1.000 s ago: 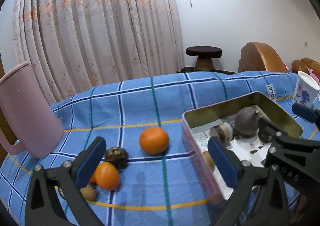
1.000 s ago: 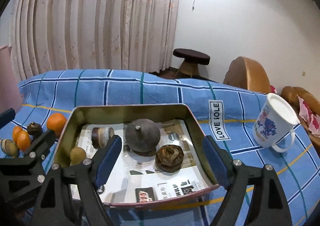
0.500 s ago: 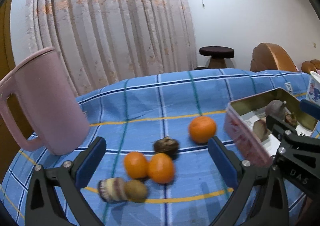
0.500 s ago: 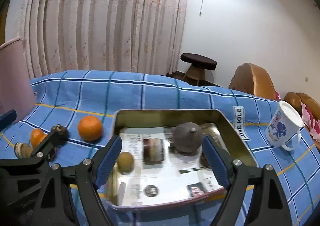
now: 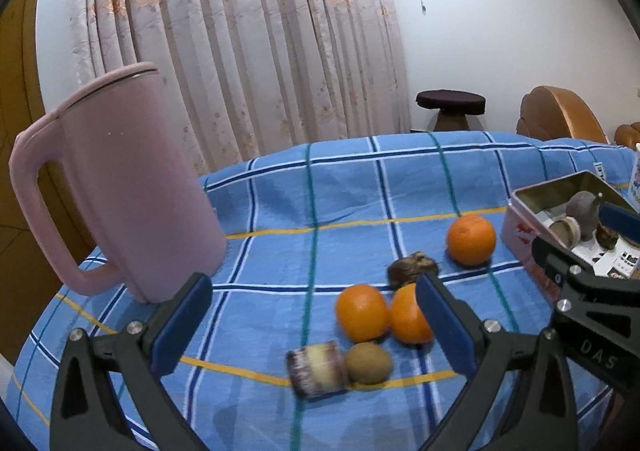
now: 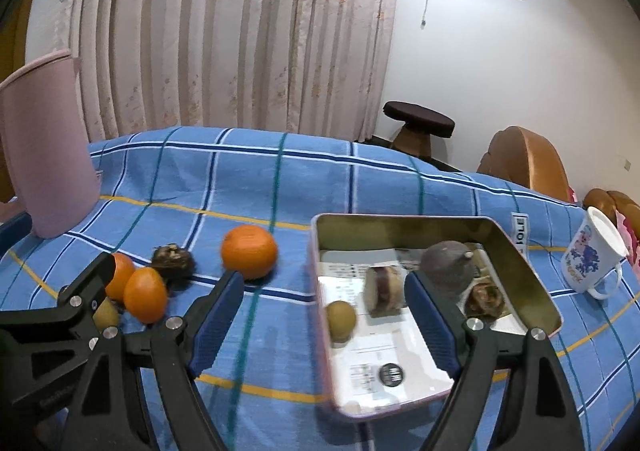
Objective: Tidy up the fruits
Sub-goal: 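Open both grippers and withdraw from the tin box, then grasp a kiwi with the right gripper while the left grasps a taro slice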
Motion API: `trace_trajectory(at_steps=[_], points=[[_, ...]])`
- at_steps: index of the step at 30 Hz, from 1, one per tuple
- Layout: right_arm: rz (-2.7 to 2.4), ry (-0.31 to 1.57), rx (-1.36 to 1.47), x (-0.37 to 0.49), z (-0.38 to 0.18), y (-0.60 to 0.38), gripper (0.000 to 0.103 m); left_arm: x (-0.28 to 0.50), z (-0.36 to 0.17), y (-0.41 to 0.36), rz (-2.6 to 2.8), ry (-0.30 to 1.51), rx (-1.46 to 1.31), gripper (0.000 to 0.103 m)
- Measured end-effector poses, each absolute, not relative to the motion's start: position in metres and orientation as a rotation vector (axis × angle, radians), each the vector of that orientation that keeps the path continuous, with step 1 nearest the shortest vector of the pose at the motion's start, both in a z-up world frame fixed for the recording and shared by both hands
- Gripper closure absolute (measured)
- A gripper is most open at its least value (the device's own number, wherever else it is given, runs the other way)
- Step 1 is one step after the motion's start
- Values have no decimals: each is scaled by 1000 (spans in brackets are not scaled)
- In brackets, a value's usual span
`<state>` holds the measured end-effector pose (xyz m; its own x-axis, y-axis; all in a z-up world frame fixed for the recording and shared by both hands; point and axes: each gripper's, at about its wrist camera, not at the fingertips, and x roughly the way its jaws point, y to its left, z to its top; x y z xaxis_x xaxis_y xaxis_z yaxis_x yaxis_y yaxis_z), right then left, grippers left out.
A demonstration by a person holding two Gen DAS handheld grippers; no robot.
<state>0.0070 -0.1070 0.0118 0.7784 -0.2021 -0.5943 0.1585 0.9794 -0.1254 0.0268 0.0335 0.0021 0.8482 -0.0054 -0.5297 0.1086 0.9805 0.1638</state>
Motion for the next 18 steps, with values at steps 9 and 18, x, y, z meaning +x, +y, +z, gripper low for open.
trace_trajectory(at_steps=[9,18], points=[[-159,673,-81,15,6,-83,19,31,1,60,-41,571,189,0],[-131,698,-76,18,1,-70,19,36,-3,81,-6,603,191,0]])
